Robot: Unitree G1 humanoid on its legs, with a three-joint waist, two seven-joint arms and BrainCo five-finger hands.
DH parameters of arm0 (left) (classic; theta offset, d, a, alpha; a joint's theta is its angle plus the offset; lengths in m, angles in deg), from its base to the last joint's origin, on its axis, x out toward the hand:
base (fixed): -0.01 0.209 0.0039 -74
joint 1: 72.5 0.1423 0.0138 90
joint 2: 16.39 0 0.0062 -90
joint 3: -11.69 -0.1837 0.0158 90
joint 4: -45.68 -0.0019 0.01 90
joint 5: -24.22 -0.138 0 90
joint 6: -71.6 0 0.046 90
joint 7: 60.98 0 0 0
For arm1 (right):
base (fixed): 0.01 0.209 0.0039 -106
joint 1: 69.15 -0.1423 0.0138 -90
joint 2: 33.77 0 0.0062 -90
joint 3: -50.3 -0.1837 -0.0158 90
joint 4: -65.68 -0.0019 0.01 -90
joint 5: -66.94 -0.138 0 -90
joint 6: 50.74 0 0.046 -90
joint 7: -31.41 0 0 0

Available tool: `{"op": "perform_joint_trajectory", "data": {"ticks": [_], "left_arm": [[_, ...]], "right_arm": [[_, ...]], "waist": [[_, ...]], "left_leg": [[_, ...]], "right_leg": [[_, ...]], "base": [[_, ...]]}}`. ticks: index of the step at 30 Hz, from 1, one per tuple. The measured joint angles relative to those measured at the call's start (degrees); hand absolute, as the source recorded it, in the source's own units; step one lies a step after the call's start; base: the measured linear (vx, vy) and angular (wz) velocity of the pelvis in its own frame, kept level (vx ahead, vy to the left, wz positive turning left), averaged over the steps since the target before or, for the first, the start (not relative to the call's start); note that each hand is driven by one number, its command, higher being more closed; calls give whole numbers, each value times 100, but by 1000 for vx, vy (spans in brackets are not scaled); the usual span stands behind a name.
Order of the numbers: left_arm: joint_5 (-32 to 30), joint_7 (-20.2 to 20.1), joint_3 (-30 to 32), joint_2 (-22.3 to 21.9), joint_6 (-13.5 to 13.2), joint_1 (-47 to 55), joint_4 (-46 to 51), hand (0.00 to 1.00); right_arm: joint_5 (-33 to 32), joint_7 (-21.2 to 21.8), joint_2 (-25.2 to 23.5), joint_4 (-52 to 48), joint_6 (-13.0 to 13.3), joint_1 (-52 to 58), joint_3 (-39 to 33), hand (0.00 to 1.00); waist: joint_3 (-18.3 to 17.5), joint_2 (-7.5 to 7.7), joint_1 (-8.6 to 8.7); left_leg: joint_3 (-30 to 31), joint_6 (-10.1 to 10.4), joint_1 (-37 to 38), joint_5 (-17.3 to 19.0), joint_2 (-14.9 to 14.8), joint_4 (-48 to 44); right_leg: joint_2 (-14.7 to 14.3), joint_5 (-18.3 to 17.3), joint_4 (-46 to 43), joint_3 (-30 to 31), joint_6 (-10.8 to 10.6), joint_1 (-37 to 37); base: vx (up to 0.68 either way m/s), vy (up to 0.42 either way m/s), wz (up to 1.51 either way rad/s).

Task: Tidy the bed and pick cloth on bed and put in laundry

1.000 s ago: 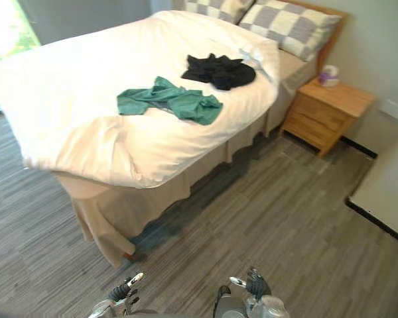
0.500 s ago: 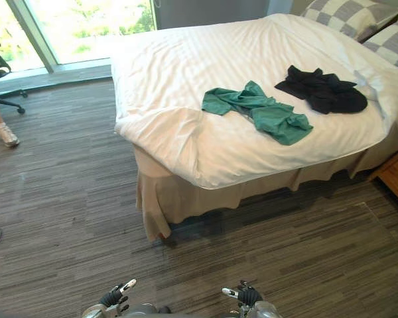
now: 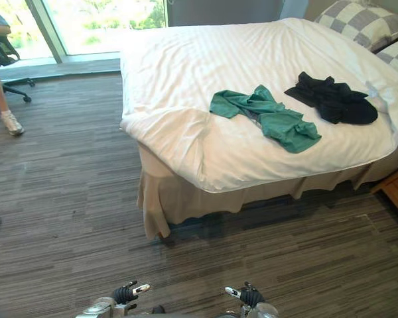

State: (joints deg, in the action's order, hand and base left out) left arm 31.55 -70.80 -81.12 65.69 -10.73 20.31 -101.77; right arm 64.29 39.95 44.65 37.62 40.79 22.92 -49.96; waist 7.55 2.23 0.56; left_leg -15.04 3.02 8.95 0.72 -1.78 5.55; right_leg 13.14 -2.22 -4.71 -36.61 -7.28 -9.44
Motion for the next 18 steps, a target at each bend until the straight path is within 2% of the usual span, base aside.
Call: {"op": "perform_joint_trajectory", "data": {"ticks": [4,8,10,11,18], "left_arm": [[1,21,-163,60,16,-34,-2,0],[3,11,-170,63,11,-43,-9,0],[3,-35,-169,64,-25,-54,-9,0],[-15,-153,-174,-14,7,-63,-223,0],[78,-117,-154,-25,8,-51,-226,0]], "right_arm": [[135,135,-4,1,147,-12,236,0],[178,384,5,26,204,-53,480,0],[179,459,9,50,202,-87,573,0],[99,605,13,139,-13,-225,872,0],[-40,606,32,149,-14,-202,852,0]], "waist": [[9,37,-1],[18,22,19],[31,15,19],[-191,-75,162],[-171,-114,198]], "left_leg": [[98,-57,-17,-72,61,8],[315,-99,-96,-223,73,46],[356,-98,-117,-286,65,50],[24,-26,-193,-408,-117,42],[-81,102,-173,-385,-172,39]], "right_leg": [[1,-3,0,98,8,-3],[-24,-117,3,178,188,-8],[-50,-184,15,227,271,-25],[-398,-224,463,603,196,-230],[-444,-284,462,637,246,-274]], "base": [[-24,-7,8],[-62,-48,23],[-85,-56,17],[-20,-42,8],[-6,-24,1]]}}
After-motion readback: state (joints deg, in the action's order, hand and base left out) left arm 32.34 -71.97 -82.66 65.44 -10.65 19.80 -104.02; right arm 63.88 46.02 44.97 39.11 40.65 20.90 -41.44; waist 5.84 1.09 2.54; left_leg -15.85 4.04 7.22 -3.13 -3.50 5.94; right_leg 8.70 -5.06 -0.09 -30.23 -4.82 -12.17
